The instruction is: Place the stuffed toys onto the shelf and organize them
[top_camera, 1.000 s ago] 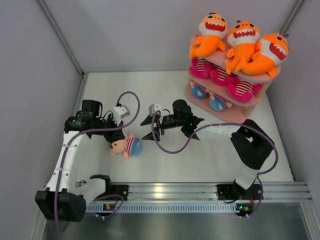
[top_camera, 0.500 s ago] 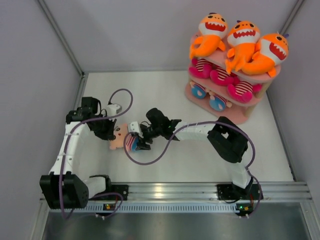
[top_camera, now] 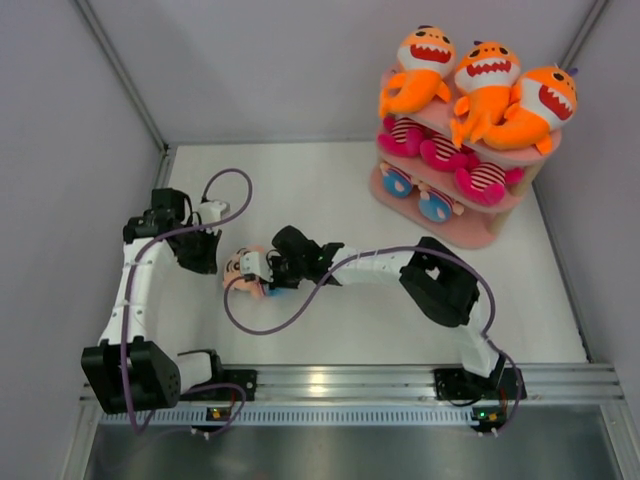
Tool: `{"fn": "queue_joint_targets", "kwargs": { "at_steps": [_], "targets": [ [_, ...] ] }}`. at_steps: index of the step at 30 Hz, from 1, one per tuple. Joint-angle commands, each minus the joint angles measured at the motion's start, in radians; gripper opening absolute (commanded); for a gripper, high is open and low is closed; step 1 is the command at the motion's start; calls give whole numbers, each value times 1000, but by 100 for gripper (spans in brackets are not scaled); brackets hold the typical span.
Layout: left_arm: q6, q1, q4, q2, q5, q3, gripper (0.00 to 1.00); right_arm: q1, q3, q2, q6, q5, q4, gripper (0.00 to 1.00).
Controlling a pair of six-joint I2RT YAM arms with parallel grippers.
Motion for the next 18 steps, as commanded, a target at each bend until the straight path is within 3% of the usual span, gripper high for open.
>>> {"fn": "queue_joint_targets", "kwargs": {
  "at_steps": [1, 5, 6, 8, 13, 18],
  "targets": [
    [-8, 5, 15, -15, -4, 48, 0, 9, -2, -109, 109, 174, -203, 0],
    [-4, 5, 16, 2, 10, 83, 0, -11, -2, -278, 265, 247, -443, 0],
    [1, 5, 18, 14, 11, 93, 0, -21, 3, -320, 293, 264, -585, 0],
    [6, 5, 18, 28, 17, 125, 0, -40, 0, -356, 378, 292, -713, 0],
    [32, 5, 16, 74, 59, 205, 0, -185, -95, -456, 544, 345, -1064, 0],
    [59, 5, 15, 97, 96, 228, 0, -366, -122, -607, 629, 465, -1113, 0]
  ]
}}
